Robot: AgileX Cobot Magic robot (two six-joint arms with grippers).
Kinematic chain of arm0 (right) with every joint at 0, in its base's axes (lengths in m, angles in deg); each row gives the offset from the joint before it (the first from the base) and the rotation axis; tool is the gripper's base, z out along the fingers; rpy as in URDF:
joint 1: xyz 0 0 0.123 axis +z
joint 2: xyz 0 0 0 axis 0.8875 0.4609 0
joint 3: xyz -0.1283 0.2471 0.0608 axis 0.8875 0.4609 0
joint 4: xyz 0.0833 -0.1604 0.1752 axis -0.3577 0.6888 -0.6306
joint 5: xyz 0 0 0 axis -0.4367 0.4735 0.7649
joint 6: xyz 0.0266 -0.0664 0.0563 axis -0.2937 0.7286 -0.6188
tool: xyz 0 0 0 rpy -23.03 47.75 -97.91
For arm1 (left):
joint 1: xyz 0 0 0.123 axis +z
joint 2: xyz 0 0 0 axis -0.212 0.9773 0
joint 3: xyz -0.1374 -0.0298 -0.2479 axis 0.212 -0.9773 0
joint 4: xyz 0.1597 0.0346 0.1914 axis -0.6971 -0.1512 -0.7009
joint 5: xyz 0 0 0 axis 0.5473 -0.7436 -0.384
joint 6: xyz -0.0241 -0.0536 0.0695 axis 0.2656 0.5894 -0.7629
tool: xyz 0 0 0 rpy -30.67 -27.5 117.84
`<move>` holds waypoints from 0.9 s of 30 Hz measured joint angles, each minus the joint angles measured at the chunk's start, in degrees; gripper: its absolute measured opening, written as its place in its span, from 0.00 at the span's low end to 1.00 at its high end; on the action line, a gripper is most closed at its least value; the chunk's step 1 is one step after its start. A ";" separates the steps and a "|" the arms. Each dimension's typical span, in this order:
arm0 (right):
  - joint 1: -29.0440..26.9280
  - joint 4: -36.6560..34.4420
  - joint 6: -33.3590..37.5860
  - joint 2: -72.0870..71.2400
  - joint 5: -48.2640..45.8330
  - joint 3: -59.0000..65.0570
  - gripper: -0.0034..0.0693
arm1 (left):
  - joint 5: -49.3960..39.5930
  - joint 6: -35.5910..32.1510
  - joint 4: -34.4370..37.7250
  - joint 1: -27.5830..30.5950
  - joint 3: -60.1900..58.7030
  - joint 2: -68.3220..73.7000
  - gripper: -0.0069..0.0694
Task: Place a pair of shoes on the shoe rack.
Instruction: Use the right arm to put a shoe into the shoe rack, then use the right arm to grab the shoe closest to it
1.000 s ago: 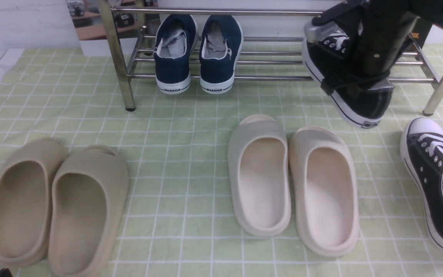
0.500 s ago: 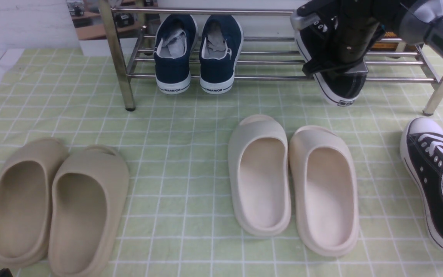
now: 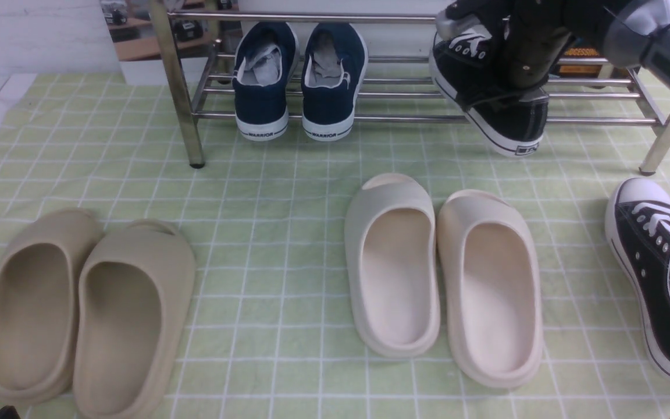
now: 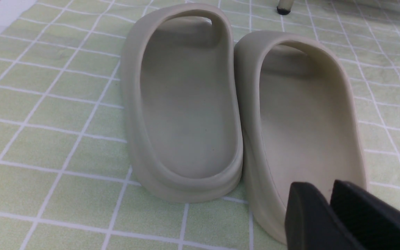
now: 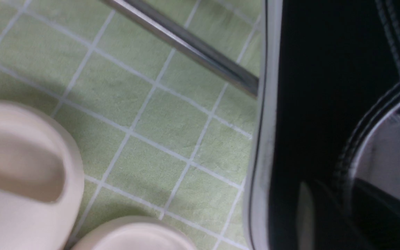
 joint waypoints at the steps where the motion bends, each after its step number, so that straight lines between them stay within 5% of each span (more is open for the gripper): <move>1: 0.00 0.07 0.00 -0.94 -1.26 -0.07 0.42 | 0.00 0.00 0.00 0.00 0.00 0.00 0.25; 5: 0.00 -0.58 0.00 -4.53 -7.17 -0.42 0.61 | 0.00 0.00 0.00 0.00 0.00 0.00 0.25; 10: 0.00 -2.31 -0.05 -9.91 -8.77 0.72 0.69 | 0.00 0.00 0.00 0.00 0.00 0.00 0.26; 27: -4.31 -4.72 -7.87 -44.39 -7.12 56.26 0.63 | 0.00 0.00 0.00 0.00 0.00 0.00 0.28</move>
